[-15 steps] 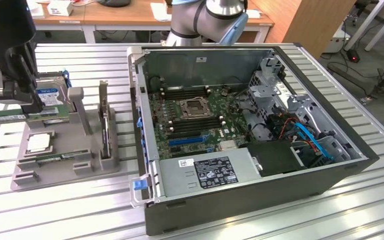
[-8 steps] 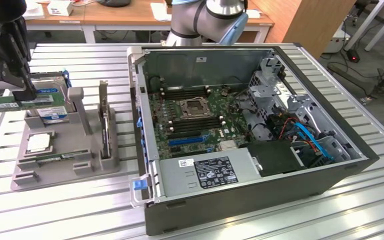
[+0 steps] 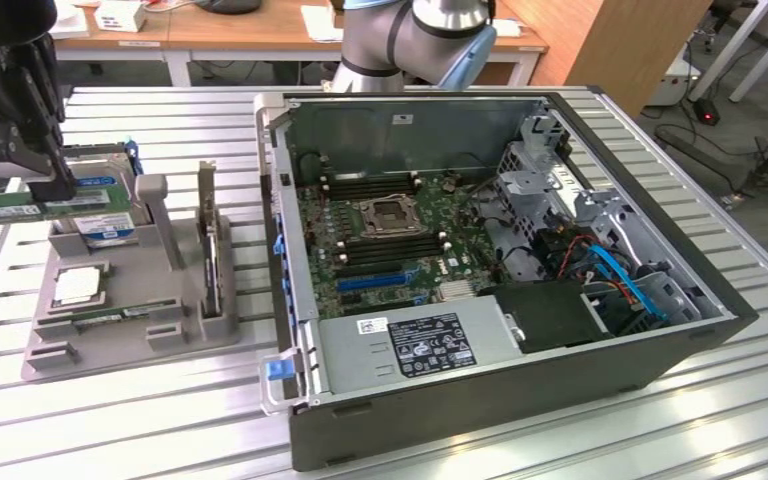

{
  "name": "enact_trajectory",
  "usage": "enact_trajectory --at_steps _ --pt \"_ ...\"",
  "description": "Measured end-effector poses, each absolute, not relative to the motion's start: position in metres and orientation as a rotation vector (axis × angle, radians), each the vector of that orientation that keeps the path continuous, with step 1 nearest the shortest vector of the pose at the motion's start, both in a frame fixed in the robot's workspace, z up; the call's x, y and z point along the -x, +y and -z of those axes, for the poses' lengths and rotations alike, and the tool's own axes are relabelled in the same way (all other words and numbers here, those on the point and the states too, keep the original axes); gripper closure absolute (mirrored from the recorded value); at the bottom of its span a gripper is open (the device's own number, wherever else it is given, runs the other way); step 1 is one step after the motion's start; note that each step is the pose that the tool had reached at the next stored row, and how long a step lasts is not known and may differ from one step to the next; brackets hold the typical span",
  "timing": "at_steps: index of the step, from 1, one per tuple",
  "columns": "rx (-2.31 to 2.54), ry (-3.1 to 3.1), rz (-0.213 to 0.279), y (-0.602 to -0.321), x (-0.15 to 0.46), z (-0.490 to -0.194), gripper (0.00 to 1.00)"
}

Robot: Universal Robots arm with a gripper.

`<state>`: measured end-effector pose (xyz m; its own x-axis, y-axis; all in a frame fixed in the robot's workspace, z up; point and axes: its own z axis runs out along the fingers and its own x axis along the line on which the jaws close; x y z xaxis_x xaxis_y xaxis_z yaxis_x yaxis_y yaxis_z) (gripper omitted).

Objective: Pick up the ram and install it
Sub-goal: 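Pick up the ram and move it above insertion slot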

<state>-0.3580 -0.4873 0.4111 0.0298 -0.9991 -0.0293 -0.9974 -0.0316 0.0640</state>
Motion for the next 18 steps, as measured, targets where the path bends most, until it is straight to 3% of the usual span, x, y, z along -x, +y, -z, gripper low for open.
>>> enact_trajectory --at_steps 18 --pt "-2.236 -2.168 0.102 -0.487 0.317 -0.411 0.89"
